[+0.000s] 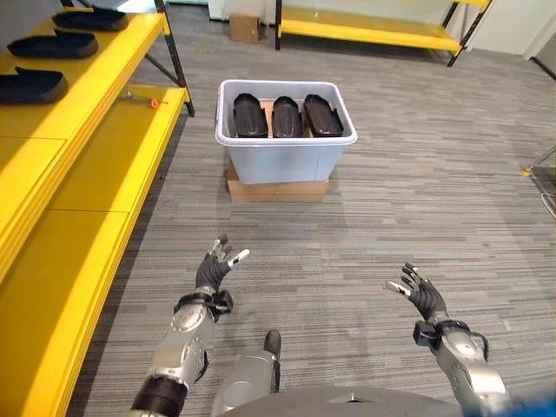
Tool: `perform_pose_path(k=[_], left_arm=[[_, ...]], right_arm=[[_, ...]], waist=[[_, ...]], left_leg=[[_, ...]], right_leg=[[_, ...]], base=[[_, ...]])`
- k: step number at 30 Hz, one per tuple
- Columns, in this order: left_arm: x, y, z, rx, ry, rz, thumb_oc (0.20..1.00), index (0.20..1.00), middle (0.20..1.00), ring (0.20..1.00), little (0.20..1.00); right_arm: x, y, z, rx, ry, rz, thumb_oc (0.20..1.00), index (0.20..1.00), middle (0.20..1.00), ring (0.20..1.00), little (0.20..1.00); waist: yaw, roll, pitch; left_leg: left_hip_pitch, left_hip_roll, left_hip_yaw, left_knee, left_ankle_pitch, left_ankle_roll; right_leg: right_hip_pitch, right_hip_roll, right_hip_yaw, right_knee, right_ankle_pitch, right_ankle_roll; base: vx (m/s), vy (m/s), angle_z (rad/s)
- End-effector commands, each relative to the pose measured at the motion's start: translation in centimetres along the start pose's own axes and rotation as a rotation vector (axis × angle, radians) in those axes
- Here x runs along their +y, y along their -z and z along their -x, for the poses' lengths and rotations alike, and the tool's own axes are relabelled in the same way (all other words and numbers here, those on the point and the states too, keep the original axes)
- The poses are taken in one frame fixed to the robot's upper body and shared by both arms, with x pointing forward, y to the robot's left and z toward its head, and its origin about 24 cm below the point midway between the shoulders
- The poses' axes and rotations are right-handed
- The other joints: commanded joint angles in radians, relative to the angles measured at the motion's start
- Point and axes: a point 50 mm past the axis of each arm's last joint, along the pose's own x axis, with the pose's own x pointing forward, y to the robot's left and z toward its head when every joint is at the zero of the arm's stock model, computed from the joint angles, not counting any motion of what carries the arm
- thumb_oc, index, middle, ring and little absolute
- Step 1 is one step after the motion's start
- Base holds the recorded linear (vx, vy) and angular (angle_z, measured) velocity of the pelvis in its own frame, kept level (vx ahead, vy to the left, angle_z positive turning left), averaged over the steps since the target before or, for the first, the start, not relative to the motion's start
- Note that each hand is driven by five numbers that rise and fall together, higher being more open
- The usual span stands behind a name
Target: Move parts from the plastic box to the shelf.
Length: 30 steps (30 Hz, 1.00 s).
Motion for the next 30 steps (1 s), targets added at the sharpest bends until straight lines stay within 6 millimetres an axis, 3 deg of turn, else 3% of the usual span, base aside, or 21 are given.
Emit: perform_pose_path(k=[1, 2, 5, 9, 10, 12, 15, 16, 17, 19, 20, 22, 24, 25, 26, 28, 29, 30], left_arm=[[0.6, -1.3, 0.9, -0.075, 0.006, -0.043, 1.000, 1.000, 1.000, 1.000, 1.000], [0.9, -1.3, 1.0, -0.073, 0.006, -0.057, 1.000, 1.000, 1.000, 1.000, 1.000], [0.9, -1.1, 1.0, -0.063, 0.008, -0.056, 1.000, 1.000, 1.000, 1.000, 1.000], [1.3, -0.8, 1.3, -0.053, 0.001, -0.056, 1.000, 1.000, 1.000, 1.000, 1.000], [1.3, -0.8, 1.3, -0.053, 0.001, -0.056, 1.000, 1.000, 1.000, 1.000, 1.000], [1.4, -0.7, 1.2, -0.054, -0.002, -0.056, 1.000, 1.000, 1.000, 1.000, 1.000], [1.4, -0.5, 1.4, -0.049, 0.000, -0.053, 1.000, 1.000, 1.000, 1.000, 1.000], [0.7, 0.0, 1.4, -0.038, 0.019, -0.040, 1.000, 1.000, 1.000, 1.000, 1.000], [0.6, 0.2, 1.4, -0.033, 0.018, -0.029, 1.000, 1.000, 1.000, 1.000, 1.000], [0.3, 0.5, 1.5, -0.023, 0.022, -0.014, 1.000, 1.000, 1.000, 1.000, 1.000], [0.1, 0.6, 1.4, -0.019, 0.024, -0.001, 1.000, 1.000, 1.000, 1.000, 1.000], [-0.1, 0.5, 1.3, -0.027, 0.021, 0.021, 1.000, 1.000, 1.000, 1.000, 1.000], [-0.2, 0.3, 1.2, -0.030, 0.021, 0.027, 1.000, 1.000, 1.000, 1.000, 1.000], [-0.2, 0.5, 1.2, -0.020, 0.022, 0.021, 1.000, 1.000, 1.000, 1.000, 1.000], [-0.2, 0.8, 1.2, -0.007, 0.024, 0.015, 1.000, 1.000, 1.000, 1.000, 1.000], [-0.2, 1.0, 1.3, 0.001, 0.020, 0.012, 1.000, 1.000, 1.000, 1.000, 1.000], [0.0, 1.3, 1.5, 0.008, 0.008, 0.016, 1.000, 1.000, 1.000, 1.000, 1.000], [0.0, 1.3, 1.6, 0.010, 0.006, 0.020, 1.000, 1.000, 1.000, 1.000, 1.000]], right_arm=[[-1.0, -1.7, -0.2, -0.071, 0.004, 0.034, 1.000, 1.000, 1.000, 1.000, 1.000], [-1.0, -1.4, 0.0, -0.060, 0.000, 0.029, 1.000, 1.000, 1.000, 1.000, 1.000], [-1.0, -1.1, 0.2, -0.048, 0.001, 0.021, 1.000, 1.000, 1.000, 1.000, 1.000], [-1.3, -1.0, 0.3, -0.042, 0.002, 0.016, 1.000, 1.000, 1.000, 1.000, 1.000], [-1.3, -1.0, 0.3, -0.042, 0.002, 0.017, 1.000, 1.000, 1.000, 1.000, 1.000], [-1.4, -0.8, 0.3, -0.033, 0.005, 0.026, 1.000, 1.000, 1.000, 1.000, 1.000], [-1.6, -0.8, 0.5, -0.030, 0.008, 0.034, 1.000, 1.000, 1.000, 1.000, 1.000], [-2.1, -0.1, 0.8, -0.004, 0.023, 0.024, 1.000, 1.000, 1.000, 1.000, 1.000], [-2.1, 0.1, 0.9, 0.001, 0.026, 0.024, 1.000, 1.000, 1.000, 1.000, 1.000], [-2.5, 0.1, 1.0, 0.007, 0.036, 0.030, 1.000, 1.000, 1.000, 1.000, 1.000], [-2.7, -0.2, 0.8, -0.001, 0.042, 0.031, 1.000, 1.000, 1.000, 1.000, 1.000], [-3.3, -1.1, 0.6, -0.031, 0.053, 0.042, 1.000, 1.000, 1.000, 1.000, 1.000], [-3.6, -1.5, 0.5, -0.042, 0.072, 0.044, 1.000, 1.000, 1.000, 1.000, 1.000], [-3.8, -1.5, 0.6, -0.043, 0.087, 0.044, 1.000, 1.000, 1.000, 1.000, 1.000], [-3.8, -1.5, 0.6, -0.045, 0.089, 0.045, 1.000, 1.000, 1.000, 1.000, 1.000], [-3.9, -1.4, 0.8, -0.042, 0.093, 0.054, 1.000, 1.000, 1.000, 1.000, 1.000], [-4.0, -1.2, 0.9, -0.032, 0.092, 0.067, 1.000, 1.000, 1.000, 1.000, 1.000], [-4.0, -1.2, 0.9, -0.029, 0.092, 0.072, 1.000, 1.000, 1.000, 1.000, 1.000]], waist=[[-0.016, 0.068, 0.049], [-0.044, 0.089, 0.066], [-0.073, 0.104, 0.075], [-0.104, 0.093, 0.080], [-0.106, 0.097, 0.083], [-0.102, 0.092, 0.078], [-0.104, 0.091, 0.070], [-0.120, 0.091, 0.037], [-0.119, 0.093, 0.028], [-0.125, 0.103, 0.014], [-0.122, 0.110, 0.012], [-0.092, 0.072, 0.050], [-0.078, 0.046, 0.066], [-0.064, 0.029, 0.074], [-0.060, 0.023, 0.070], [-0.053, 0.025, 0.067], [-0.045, 0.037, 0.057], [-0.042, 0.042, 0.056]], left_leg=[[0.099, 0.107, -0.012, -0.003, -0.035, -0.061], [0.182, 0.110, -0.030, -0.047, -0.052, -0.058], [0.242, 0.108, -0.051, -0.074, -0.047, -0.063], [0.363, 0.087, -0.099, -0.133, -0.074, -0.091], [0.368, 0.091, -0.100, -0.135, -0.075, -0.092], [0.417, 0.091, -0.109, -0.153, -0.082, -0.104], [0.448, 0.094, -0.117, -0.153, -0.085, -0.113], [0.494, 0.114, -0.149, -0.138, -0.108, -0.130], [0.499, 0.124, -0.145, -0.121, -0.109, -0.135], [0.496, 0.151, -0.141, -0.063, -0.090, -0.163], [0.445, 0.167, -0.131, 0.072, -0.004, -0.195], [0.275, 0.124, -0.111, 0.367, 0.059, -0.208], [0.196, 0.143, -0.045, 0.347, 0.024, -0.183], [0.149, 0.168, -0.011, 0.294, -0.024, -0.164], [0.140, 0.179, -0.018, 0.230, -0.037, -0.162], [0.138, 0.197, -0.045, 0.134, -0.019, -0.175], [0.140, 0.226, -0.094, 0.004, 0.024, -0.195], [0.149, 0.241, -0.106, -0.039, 0.050, -0.203]], right_leg=[[-0.108, 0.001, -0.033, -0.100, 0.322, 0.038], [-0.213, 0.026, -0.064, -0.063, 0.261, 0.027], [-0.284, 0.053, -0.082, -0.108, 0.244, 0.019], [-0.318, 0.034, -0.125, -0.522, 0.274, 0.036], [-0.310, 0.037, -0.128, -0.529, 0.276, 0.035], [-0.300, 0.041, -0.174, -0.662, 0.316, 0.048], [-0.285, 0.051, -0.175, -0.668, 0.330, 0.049], [-0.262, 0.077, -0.110, -0.670, 0.338, 0.030], [-0.255, 0.080, -0.117, -0.656, 0.338, 0.023], [-0.237, 0.096, -0.135, -0.647, 0.315, 0.004], [-0.198, 0.112, -0.138, -0.664, 0.292, -0.018], [-0.121, 0.095, -0.122, -0.690, 0.267, -0.047], [-0.085, 0.078, -0.116, -0.706, 0.254, -0.051], [-0.063, 0.067, -0.105, -0.710, 0.240, -0.048], [-0.059, 0.063, -0.097, -0.708, 0.229, -0.044], [-0.039, 0.061, -0.076, -0.704, 0.209, -0.044], [-0.021, 0.066, -0.052, -0.705, 0.189, -0.042], [-0.010, 0.066, -0.044, -0.705, 0.183, -0.042]], base=[[0.52, 0.261, 0.40], [0.53, 0.225, 0.40], [0.30, 0.073, 0.30], [0.46, -0.060, 0.65], [0.26, -0.059, 0.29], [0.40, -0.094, 0.30], [0.34, -0.085, 0.20], [0.56, -0.174, -0.01], [0.67, -0.219, 0.15], [0.36, -0.145, 0.12], [0.33, -0.168, 0.21], [0.25, -0.196, 0.23], [0.19, -0.122, -0.10], [0.24, -0.031, -0.12], [0.25, 0.022, -0.41], [0.23, 0.109, -0.32], [0.25, 0.162, -0.17], [0.19, 0.127, -0.36]])
